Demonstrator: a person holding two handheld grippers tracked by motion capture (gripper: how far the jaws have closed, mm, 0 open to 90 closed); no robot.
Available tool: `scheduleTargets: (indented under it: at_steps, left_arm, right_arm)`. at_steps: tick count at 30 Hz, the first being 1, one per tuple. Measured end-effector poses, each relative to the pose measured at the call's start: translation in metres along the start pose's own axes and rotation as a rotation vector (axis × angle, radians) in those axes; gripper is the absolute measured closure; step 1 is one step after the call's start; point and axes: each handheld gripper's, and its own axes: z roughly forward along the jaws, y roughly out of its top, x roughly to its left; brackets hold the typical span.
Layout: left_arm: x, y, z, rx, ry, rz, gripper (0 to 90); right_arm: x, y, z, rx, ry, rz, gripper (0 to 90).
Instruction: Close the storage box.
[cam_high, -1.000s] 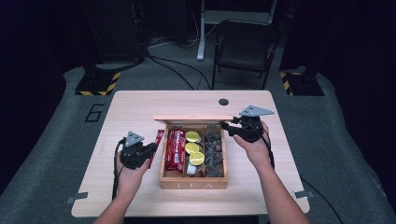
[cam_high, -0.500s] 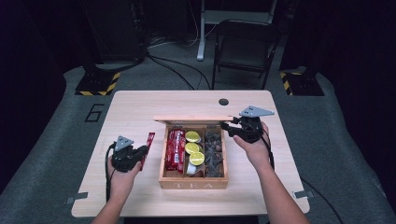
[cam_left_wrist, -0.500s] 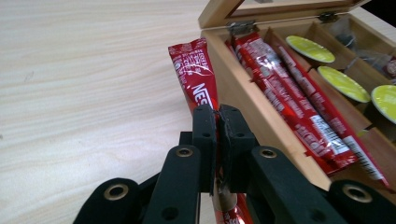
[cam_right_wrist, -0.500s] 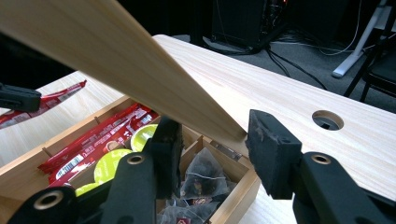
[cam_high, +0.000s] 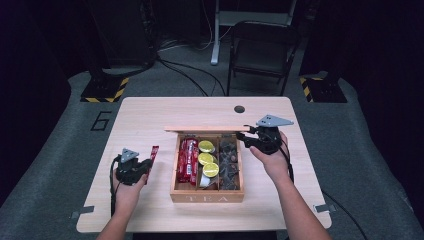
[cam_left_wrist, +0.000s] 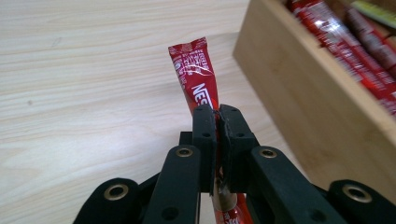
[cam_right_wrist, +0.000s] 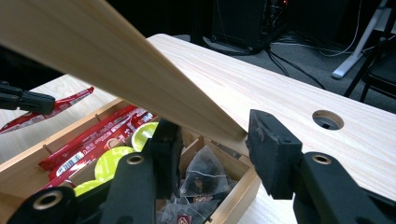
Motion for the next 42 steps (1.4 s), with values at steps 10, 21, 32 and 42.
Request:
scheduleTargets:
  at_steps: [10,21,32,42]
  left_arm:
    - [0.012,-0.008,0.011,0.037,0.029,-0.034,85.4]
    - [0.015,-0.01,0.015,0.073,0.056,-0.023,84.5]
    - [0.02,-0.01,0.011,0.071,0.054,-0.037,68.8]
    - [0.011,-0.005,0.003,0.025,0.041,-0.026,55.8]
  right_arm:
    - [0.001,-0.001,-0.001,0.001,0.004,0.0,54.8]
    - [0.001,-0.002,-0.001,0.003,0.007,-0.007,54.7]
    - [0.001,-0.002,-0.001,0.002,0.005,-0.004,54.7]
    - [0.001,-0.002,-0.001,0.002,0.006,-0.006,54.7]
